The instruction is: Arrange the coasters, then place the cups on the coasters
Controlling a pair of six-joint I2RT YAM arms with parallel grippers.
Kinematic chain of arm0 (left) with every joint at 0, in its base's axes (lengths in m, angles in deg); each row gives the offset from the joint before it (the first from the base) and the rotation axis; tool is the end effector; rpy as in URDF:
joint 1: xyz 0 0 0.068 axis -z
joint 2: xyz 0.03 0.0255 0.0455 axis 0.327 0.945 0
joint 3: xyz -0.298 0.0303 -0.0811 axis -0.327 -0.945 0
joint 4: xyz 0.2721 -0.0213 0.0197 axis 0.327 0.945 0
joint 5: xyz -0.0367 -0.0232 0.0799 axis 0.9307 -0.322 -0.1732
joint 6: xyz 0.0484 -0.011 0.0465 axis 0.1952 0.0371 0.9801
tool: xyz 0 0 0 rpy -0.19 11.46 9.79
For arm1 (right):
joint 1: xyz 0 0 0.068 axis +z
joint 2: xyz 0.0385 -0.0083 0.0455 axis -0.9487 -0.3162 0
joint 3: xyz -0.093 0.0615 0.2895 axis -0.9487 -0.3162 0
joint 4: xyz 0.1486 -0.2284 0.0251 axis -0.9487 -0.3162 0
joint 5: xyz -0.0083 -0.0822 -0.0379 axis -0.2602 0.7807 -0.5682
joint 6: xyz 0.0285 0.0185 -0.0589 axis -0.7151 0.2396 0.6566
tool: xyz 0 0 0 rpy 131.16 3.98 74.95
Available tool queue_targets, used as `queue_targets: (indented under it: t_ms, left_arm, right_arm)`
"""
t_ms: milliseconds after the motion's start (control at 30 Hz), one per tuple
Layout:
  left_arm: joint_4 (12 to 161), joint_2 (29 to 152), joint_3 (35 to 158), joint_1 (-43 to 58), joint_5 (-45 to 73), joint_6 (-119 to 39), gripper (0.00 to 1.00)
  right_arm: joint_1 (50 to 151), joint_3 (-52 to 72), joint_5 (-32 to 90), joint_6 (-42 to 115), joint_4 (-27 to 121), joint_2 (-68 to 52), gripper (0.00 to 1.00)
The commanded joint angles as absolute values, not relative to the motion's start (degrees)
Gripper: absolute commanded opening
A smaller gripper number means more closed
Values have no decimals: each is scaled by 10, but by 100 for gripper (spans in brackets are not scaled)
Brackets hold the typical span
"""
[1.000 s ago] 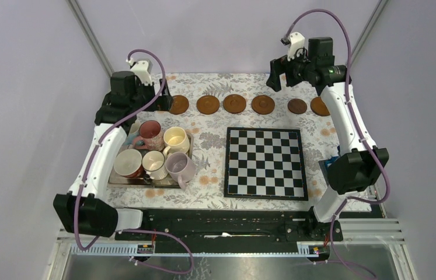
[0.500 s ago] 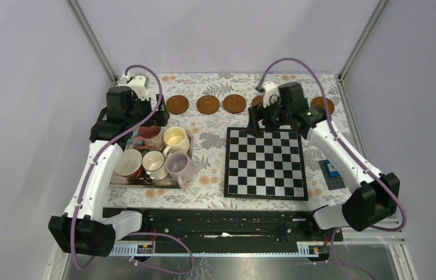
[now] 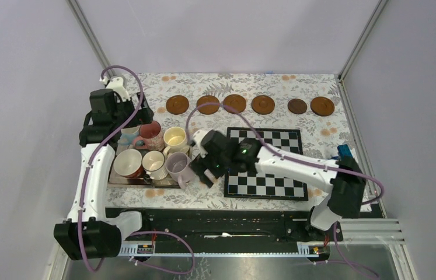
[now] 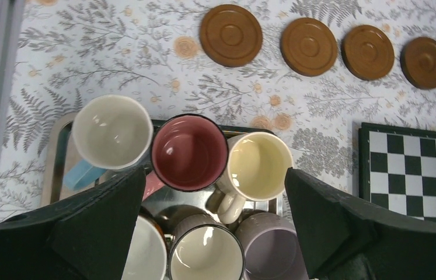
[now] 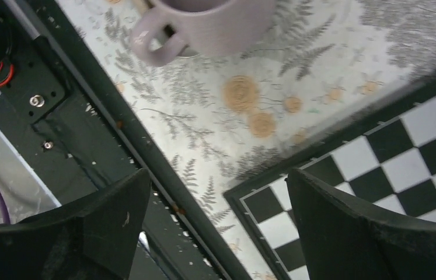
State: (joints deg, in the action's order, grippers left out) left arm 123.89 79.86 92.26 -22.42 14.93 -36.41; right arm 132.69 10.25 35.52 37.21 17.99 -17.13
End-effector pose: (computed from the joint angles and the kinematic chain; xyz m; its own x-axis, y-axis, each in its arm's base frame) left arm 0.2517 0.0059 0.3954 -0.5271 -0.1684 -0.8329 0.0062 0.9794 -0.2020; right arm 0.1814 0.3320 0.3196 -0.4335 -0.5555 -0.7096 -0.8416 0.5310 0.0985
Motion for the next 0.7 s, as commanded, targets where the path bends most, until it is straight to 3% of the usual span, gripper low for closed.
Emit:
queue_targets:
  t_ms: [0,300,667]
  left_arm:
    - [1215,764,911,-252,168,-386,99]
    - [1205,746,900,-277,180,-397,99]
    - [1201,724,893,-282,197,-404,99]
  right_arm:
    - [1399,179,447,315,167,-209,95]
    - [1460,319,525,235,103,-351,96]
    - [1473,395,567,194,69,-454,92]
